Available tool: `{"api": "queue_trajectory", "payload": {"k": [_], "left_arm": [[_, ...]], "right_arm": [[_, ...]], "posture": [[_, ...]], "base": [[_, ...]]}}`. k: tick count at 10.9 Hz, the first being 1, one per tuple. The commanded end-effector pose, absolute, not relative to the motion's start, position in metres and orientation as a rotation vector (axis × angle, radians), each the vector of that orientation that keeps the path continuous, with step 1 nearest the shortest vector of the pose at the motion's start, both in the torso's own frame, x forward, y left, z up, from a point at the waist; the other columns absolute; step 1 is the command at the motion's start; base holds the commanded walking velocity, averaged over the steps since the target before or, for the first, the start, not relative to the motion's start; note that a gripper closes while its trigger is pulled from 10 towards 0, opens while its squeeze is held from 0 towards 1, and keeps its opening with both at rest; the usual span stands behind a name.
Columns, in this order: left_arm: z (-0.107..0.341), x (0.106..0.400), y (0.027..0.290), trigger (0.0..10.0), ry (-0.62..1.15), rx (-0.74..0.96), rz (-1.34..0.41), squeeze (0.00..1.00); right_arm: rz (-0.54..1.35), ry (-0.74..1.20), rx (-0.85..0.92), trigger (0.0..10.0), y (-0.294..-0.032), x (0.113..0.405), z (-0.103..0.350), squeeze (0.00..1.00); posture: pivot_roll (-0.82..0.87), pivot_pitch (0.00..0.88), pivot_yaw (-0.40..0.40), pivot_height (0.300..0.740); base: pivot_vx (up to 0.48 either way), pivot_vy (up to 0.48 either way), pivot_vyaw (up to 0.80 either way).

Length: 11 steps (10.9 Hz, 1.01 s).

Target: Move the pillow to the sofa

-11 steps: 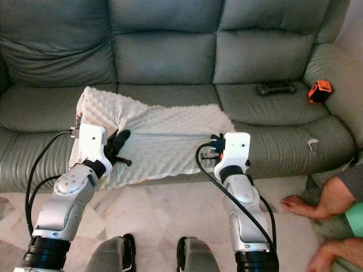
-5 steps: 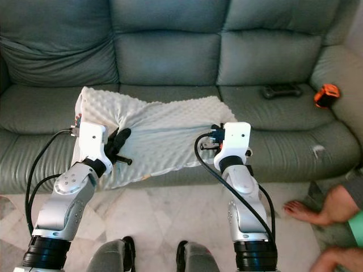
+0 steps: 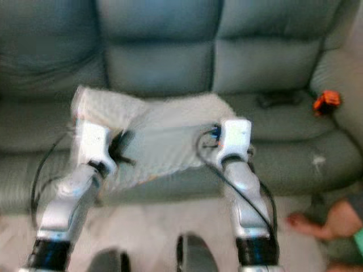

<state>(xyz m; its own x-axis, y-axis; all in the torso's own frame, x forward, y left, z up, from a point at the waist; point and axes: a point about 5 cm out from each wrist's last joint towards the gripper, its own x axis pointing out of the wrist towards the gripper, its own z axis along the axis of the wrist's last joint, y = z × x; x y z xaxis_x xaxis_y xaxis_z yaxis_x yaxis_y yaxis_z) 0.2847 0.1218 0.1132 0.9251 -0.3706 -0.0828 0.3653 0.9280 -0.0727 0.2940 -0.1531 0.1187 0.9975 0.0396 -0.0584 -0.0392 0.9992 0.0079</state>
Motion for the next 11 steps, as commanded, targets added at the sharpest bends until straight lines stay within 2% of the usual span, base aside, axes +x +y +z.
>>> {"api": "queue_trajectory", "payload": {"k": [1,2,4,7,10,11], "left_arm": [[0.115,0.285,0.134,10.0,0.087,-0.039,-0.339,0.00],[0.115,0.285,0.134,10.0,0.090,-0.038,-0.335,0.00],[0.113,0.288,0.138,10.0,0.103,-0.019,-0.314,0.00],[0.108,0.299,0.160,10.0,0.139,0.051,-0.286,0.00],[0.114,0.300,0.156,10.0,0.106,0.073,-0.309,0.00],[0.111,0.298,0.153,10.0,0.115,0.059,-0.316,0.00]], "right_arm": [[0.021,0.030,0.018,10.0,-0.154,0.296,0.124,0.00],[0.026,0.032,0.019,10.0,-0.152,0.297,0.124,0.00],[0.031,0.031,0.021,10.0,-0.151,0.299,0.124,0.00],[0.029,0.017,0.035,10.0,-0.148,0.303,0.129,0.00],[0.012,-0.002,0.029,10.0,-0.146,0.303,0.134,0.00],[0.028,0.001,0.032,10.0,-0.142,0.302,0.133,0.00]], "posture": [[-0.06,0.179,-0.061,0.740],[-0.06,0.178,-0.063,0.740],[-0.06,0.183,-0.058,0.740],[-0.06,0.210,-0.057,0.740],[-0.05,0.226,-0.051,0.740],[-0.05,0.223,-0.057,0.740]], "base": [[0.375,0.000,0.00],[0.341,0.000,0.00],[0.000,0.000,0.00],[0.000,0.000,0.00],[0.000,0.000,0.00],[0.000,0.000,0.69]]}}
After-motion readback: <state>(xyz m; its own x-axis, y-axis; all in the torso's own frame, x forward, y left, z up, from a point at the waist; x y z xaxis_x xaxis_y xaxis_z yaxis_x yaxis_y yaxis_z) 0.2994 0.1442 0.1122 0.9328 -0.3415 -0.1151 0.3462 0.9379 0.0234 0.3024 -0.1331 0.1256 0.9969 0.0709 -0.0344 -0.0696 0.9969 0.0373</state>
